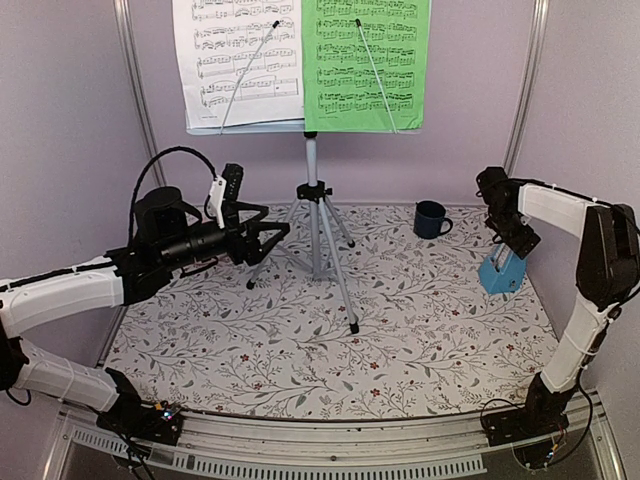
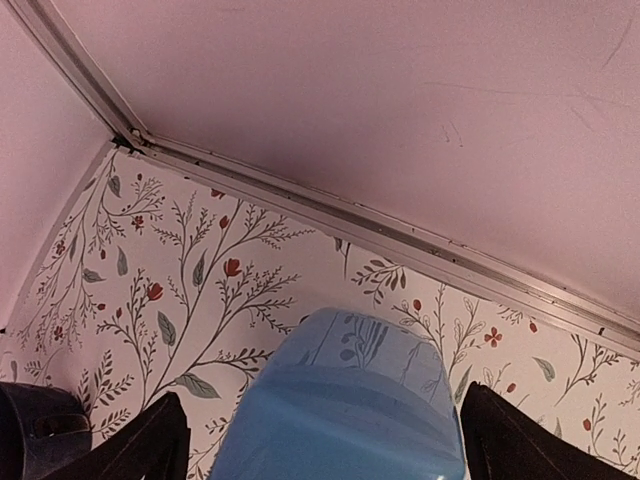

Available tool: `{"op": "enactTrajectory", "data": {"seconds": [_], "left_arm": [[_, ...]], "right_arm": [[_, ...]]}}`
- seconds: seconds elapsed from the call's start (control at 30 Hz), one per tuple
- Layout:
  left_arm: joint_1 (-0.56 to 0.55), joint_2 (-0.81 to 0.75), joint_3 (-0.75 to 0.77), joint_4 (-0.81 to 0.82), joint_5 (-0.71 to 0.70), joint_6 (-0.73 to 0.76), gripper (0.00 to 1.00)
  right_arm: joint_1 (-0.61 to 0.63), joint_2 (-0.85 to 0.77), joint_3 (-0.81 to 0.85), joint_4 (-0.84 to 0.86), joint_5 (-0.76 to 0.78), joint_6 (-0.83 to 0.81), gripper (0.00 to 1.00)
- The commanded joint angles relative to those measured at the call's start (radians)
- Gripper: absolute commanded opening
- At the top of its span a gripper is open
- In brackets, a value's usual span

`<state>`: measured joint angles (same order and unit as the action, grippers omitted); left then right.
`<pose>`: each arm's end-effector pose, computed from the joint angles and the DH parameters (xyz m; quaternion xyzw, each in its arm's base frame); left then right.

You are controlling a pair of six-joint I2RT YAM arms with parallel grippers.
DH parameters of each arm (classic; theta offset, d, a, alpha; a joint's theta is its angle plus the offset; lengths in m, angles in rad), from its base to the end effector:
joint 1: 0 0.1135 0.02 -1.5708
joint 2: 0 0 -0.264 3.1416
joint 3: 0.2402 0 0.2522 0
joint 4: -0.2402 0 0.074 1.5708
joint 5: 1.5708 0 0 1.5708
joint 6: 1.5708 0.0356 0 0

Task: Set up the instrument practice props

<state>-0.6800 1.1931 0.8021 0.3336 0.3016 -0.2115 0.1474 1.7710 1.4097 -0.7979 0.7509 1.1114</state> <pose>0.2109 -0.1842 0.3148 0.2672 0.6753 -0.3912 0.5653 0.3625 0.0293 0.2501 0.4886 0.7722 -0.1783 0.3650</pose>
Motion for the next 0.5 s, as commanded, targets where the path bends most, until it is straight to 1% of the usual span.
{"op": "enactTrajectory", "data": {"seconds": [0.0, 0.17, 0.3, 0.4, 0.47], "left_arm": [[0.015, -0.020, -0.010, 0.021, -0.002, -0.008, 0.86], [0.015, -0.017, -0.006, 0.022, -0.006, -0.004, 0.86], [0.014, -0.003, -0.002, 0.034, 0.000, -0.008, 0.86], [0.015, 0.010, 0.005, 0.037, 0.000, -0.007, 0.85], [0.015, 0.016, 0.004, 0.044, 0.003, -0.005, 0.85]], "right_arm": [[-0.004, 0.040, -0.005, 0.020, 0.011, 0.036, 0.94], [-0.001, 0.029, -0.016, 0.036, 0.010, 0.016, 0.86], [0.005, -0.004, -0.055, 0.083, 0.012, -0.023, 0.77], [0.030, -0.024, -0.084, 0.119, 0.026, -0.079, 0.69], [0.048, -0.041, -0.101, 0.142, 0.029, -0.123, 0.66]]}}
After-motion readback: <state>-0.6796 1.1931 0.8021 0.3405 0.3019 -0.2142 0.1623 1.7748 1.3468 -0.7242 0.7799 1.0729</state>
